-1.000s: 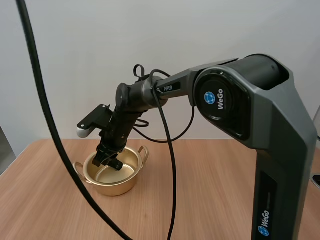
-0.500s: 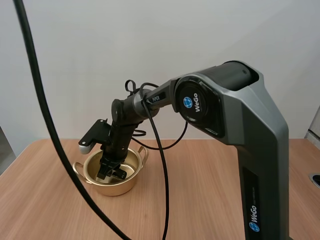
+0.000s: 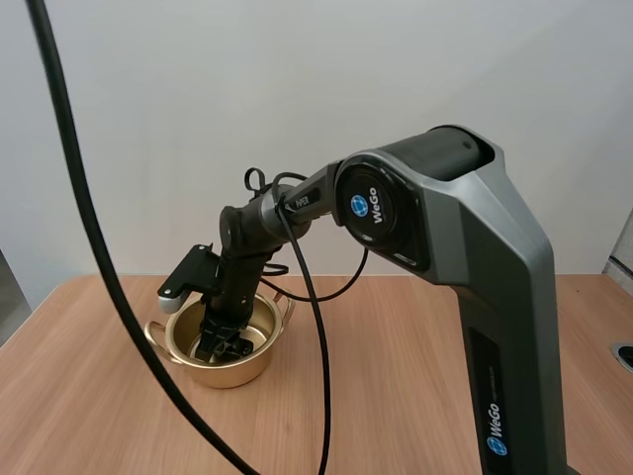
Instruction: Open the pot, put the car inside, and close it
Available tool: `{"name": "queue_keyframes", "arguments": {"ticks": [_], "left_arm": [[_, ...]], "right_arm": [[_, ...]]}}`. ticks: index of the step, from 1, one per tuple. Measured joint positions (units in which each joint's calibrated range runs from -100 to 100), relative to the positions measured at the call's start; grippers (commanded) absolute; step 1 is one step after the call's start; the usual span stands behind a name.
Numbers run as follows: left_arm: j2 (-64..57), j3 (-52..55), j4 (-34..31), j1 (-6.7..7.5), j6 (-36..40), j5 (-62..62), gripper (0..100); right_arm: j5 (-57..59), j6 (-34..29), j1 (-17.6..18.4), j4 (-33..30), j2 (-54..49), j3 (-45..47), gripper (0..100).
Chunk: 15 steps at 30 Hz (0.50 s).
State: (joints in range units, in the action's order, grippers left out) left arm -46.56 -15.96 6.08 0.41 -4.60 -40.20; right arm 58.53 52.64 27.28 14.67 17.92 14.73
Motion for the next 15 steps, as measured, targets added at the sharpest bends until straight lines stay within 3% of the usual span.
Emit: {"name": "queue_keyframes", "arguments": {"ticks": [5,9,11,13,15], "left_arm": [[0.00,0.00,0.00,0.00,0.00,0.00,0],[0.00,0.00,0.00,0.00,0.00,0.00,0],[0.00,0.00,0.00,0.00,0.00,0.00,0],[0.00,0.00,0.00,0.00,0.00,0.00,0],[0.00,0.00,0.00,0.00,0.00,0.00,0]], "right_arm": [[-0.41,0.00,0.00,0.00,0.00,0.00,3],[-0.41,0.00,0.00,0.00,0.00,0.00,47],[-0.41,0.00,0.00,0.00,0.00,0.00,65],[-0.41,0.00,0.00,0.00,0.00,0.00,75],[-0.41,0.00,0.00,0.00,0.00,0.00,76]]}}
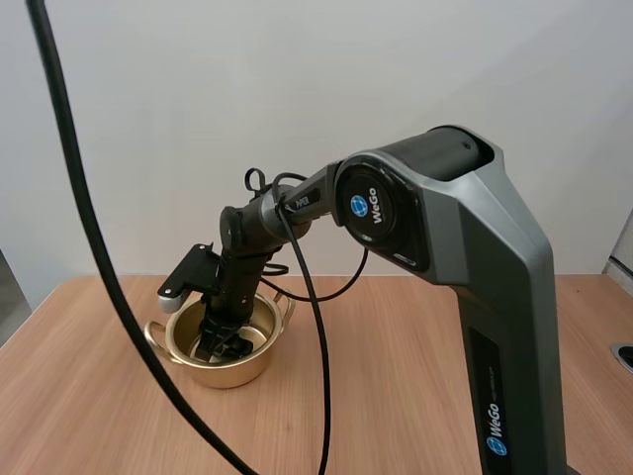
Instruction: Open the pot, put the car inside, and close it
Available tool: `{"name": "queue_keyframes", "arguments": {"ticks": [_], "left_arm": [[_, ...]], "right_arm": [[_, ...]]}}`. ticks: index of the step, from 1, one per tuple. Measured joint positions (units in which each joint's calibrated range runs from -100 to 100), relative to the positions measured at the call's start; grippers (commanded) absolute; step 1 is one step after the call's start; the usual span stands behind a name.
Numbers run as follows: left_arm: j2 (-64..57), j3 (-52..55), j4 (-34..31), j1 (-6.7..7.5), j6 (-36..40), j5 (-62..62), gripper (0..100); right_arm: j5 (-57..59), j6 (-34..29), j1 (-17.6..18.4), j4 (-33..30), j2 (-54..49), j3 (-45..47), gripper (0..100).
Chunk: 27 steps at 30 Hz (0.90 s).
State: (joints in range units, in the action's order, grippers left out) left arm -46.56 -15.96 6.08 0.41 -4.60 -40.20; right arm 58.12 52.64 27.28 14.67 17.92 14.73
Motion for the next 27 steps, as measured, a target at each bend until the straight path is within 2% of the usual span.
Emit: {"name": "queue_keyframes", "arguments": {"ticks": [8,17,18,20,22,24,27], "left_arm": [[0.00,0.00,0.00,0.00,0.00,0.00,0],[0.00,0.00,0.00,0.00,0.00,-0.21,0],[0.00,0.00,0.00,0.00,0.00,-0.39,0],[0.00,0.00,0.00,0.00,0.00,-1.22,0],[0.00,0.00,0.00,0.00,0.00,-1.90,0],[0.00,0.00,0.00,0.00,0.00,-1.90,0],[0.00,0.00,0.00,0.00,0.00,-1.90,0]], "right_arm": [[0.00,0.00,0.00,0.00,-0.61,0.00,76],[-1.93,0.00,-0.24,0.00,-9.23,-0.54,74],[-1.93,-0.29,-0.38,0.00,-10.77,-0.54,70],[-1.70,-0.74,-0.80,-0.41,-13.95,-0.54,53],[-1.48,-1.53,-1.76,-0.40,-17.11,-0.54,17],[-1.07,-1.66,-2.17,-0.52,-18.85,-0.54,0],[-0.57,-2.57,-4.89,-0.36,-26.03,-0.54,0]]}}
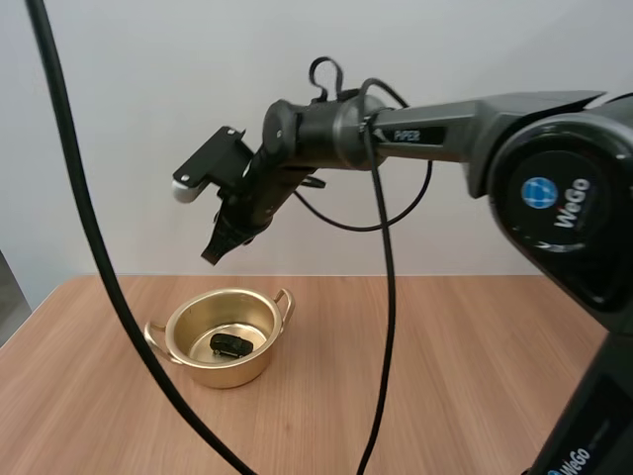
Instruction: Open the pot, put the car inside, and close it
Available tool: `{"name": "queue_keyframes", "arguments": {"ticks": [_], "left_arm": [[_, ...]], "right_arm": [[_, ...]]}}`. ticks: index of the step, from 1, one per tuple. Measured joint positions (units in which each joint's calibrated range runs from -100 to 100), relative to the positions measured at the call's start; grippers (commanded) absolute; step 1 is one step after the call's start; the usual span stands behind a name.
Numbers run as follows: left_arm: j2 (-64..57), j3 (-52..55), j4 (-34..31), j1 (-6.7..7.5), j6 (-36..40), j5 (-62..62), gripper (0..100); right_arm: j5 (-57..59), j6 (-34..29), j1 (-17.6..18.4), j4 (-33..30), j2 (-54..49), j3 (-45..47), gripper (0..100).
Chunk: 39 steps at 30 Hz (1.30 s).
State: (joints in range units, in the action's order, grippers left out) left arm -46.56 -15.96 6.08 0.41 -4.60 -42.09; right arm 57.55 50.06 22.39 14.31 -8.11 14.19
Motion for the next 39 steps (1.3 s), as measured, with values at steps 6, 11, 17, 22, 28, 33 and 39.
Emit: {"name": "queue_keyframes", "arguments": {"ticks": [6,11,17,22,28,33,39], "left_arm": [[0.00,0.00,0.00,0.00,0.00,0.00,0],[2.33,0.47,0.00,0.00,-2.30,-6.11,0],[7.21,0.62,0.00,0.00,-2.53,-21.52,0],[12.74,0.75,-0.42,0.00,-2.32,-34.66,0],[14.28,6.49,0.16,-1.11,-1.56,-40.54,0],[12.57,16.05,3.28,-3.12,-1.28,-31.36,0],[12.87,28.25,5.46,-3.19,-5.84,-17.47,0]], "right_arm": [[-0.33,-2.79,-6.86,4.46,-11.63,0.00,0],[0.06,-3.02,-12.30,5.61,-21.26,0.00,0],[-0.55,-4.15,-19.22,5.61,-32.80,0.00,0],[-4.26,-7.60,-24.10,5.47,-42.36,0.00,0],[-2.99,-9.22,-25.34,2.61,-51.91,0.00,0],[-2.63,-12.31,-25.34,-2.18,-52.88,0.00,0],[-2.81,-12.43,-25.34,-4.90,-52.88,0.00,0]]}}
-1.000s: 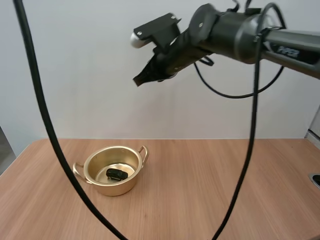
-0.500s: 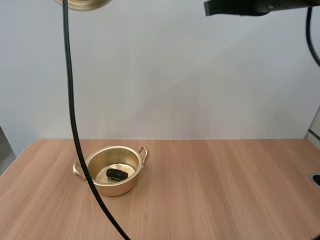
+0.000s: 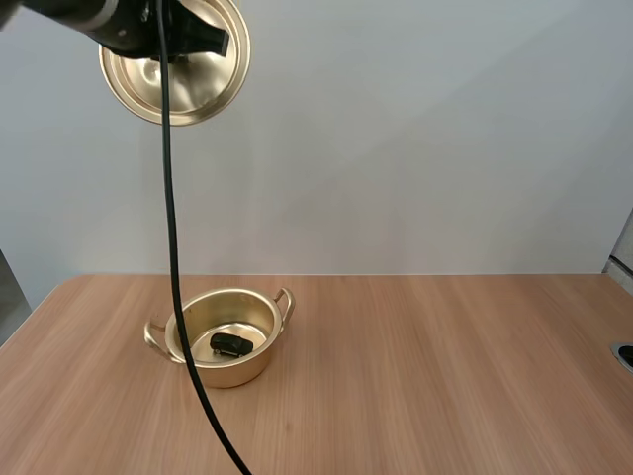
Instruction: Open the pot, put the car inside, and close it
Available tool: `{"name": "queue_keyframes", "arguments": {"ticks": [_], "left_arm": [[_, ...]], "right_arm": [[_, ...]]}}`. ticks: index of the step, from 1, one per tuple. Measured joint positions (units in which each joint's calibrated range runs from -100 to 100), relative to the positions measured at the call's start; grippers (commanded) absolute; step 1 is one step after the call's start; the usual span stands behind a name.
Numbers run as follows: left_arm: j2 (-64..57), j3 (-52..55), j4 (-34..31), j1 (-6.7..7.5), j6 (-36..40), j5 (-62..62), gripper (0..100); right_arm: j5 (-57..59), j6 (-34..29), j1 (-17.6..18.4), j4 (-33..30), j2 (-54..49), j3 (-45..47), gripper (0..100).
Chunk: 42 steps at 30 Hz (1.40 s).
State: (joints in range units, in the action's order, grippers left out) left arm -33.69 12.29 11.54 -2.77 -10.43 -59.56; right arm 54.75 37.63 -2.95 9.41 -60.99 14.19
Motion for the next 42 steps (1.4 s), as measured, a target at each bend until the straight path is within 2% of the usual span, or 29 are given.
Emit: {"name": "queue_keyframes", "arguments": {"ticks": [6,11,13,16,23,31,42], "left_arm": [[3.09,10.99,1.81,0.00,-5.78,-0.22,0],[4.08,12.01,1.81,0.00,-6.69,-2.74,0],[7.96,12.72,1.58,0.00,-7.73,-13.29,0],[11.38,12.72,1.58,0.00,-10.34,-22.75,0],[14.58,12.72,0.58,0.00,-11.60,-37.54,0],[15.08,12.72,0.16,0.00,-11.60,-39.95,0],[24.15,12.72,-0.06,0.00,-11.71,-40.31,0]], "right_arm": [[0.00,0.00,0.00,0.00,0.00,0.00,0],[0.00,0.00,0.00,0.00,0.00,0.00,0],[0.00,0.00,0.00,0.00,0.00,0.00,0],[-0.16,0.00,0.00,0.00,0.00,0.00,0],[-0.21,0.00,0.00,0.10,0.00,0.00,0],[-0.21,0.00,0.00,0.10,0.00,0.00,0],[1.14,-0.93,0.00,0.10,0.00,0.24,0]]}}
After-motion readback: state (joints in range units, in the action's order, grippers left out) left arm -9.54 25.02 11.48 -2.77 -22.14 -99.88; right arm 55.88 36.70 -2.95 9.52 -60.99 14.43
